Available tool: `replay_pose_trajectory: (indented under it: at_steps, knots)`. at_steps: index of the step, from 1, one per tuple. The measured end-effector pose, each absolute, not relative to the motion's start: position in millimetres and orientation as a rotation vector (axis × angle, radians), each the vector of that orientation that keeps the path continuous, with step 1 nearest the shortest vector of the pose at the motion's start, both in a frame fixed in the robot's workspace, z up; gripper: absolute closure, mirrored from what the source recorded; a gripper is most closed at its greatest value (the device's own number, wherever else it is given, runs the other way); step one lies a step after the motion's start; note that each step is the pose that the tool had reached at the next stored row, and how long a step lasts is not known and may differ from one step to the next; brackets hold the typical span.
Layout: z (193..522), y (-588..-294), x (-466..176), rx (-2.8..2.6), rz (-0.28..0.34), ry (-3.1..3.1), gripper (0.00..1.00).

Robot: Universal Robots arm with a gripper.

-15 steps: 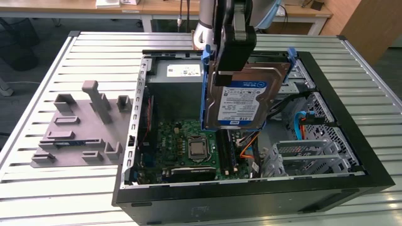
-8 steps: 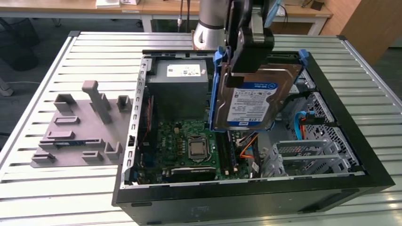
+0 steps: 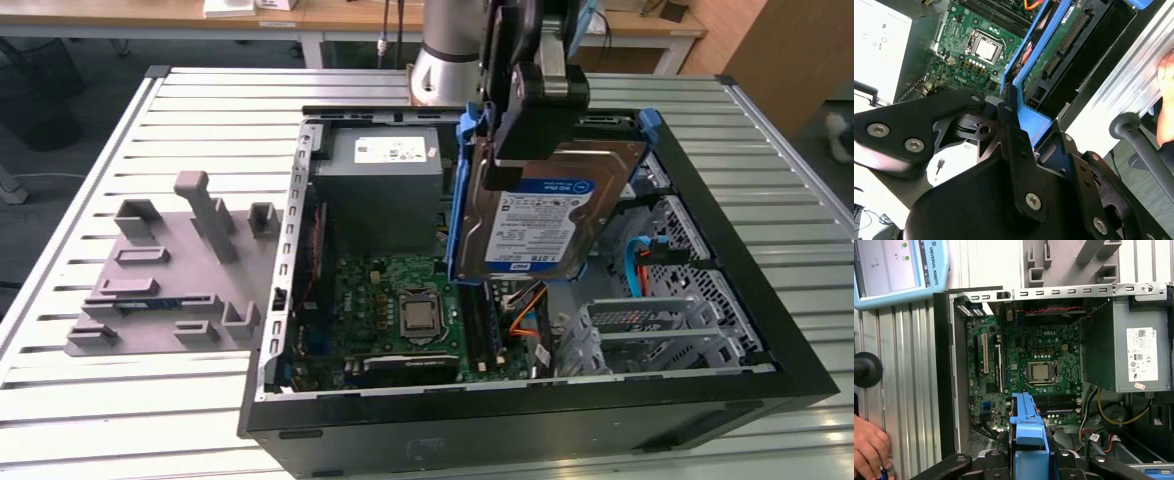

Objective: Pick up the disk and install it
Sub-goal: 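Insert the disk into the insertion slot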

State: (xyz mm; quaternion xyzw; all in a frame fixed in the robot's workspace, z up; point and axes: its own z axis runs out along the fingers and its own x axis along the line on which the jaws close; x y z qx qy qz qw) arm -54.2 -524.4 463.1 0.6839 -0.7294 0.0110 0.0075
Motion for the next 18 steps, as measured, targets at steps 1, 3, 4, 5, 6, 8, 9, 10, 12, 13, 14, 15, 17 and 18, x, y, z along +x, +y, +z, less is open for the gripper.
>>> replay_pose_trajectory:
  at_steps: [1,3,4,5,6,8,9,10,12,13,14,15,17,18]
  knots:
    - [463.2,-524.5,-54.2,2.139,0.034,-2.281,0.64]
    - [463.1,-524.5,-54.1,2.139,0.035,-2.281,0.64]
    - [463.1,-524.5,-54.1,2.139,0.035,-2.281,0.64]
    - [463.2,-524.5,-54.1,2.138,0.035,-2.281,0.64]
    - [463.1,-524.5,-54.1,2.139,0.035,-2.28,0.64]
    - [463.1,-524.9,-54.1,2.138,0.035,-2.281,0.64]
    - [463.1,-525.9,-54.0,2.139,0.035,-2.28,0.64]
    - [463.1,-527.3,-54.0,2.138,0.036,-2.28,0.64]
    - [463.1,-530.0,-54.0,2.137,0.038,-2.279,0.64]
    - [463.1,-530.7,-53.7,2.137,0.039,-2.279,0.64]
    - [462.9,-531.2,-53.0,2.137,0.039,-2.279,0.64]
    - [462.8,-531.5,-51.9,2.136,0.039,-2.278,0.64]
    - [462.7,-532.0,-47.9,2.136,0.04,-2.278,0.64]
    - [462.6,-532.3,-45.2,2.136,0.041,-2.278,0.64]
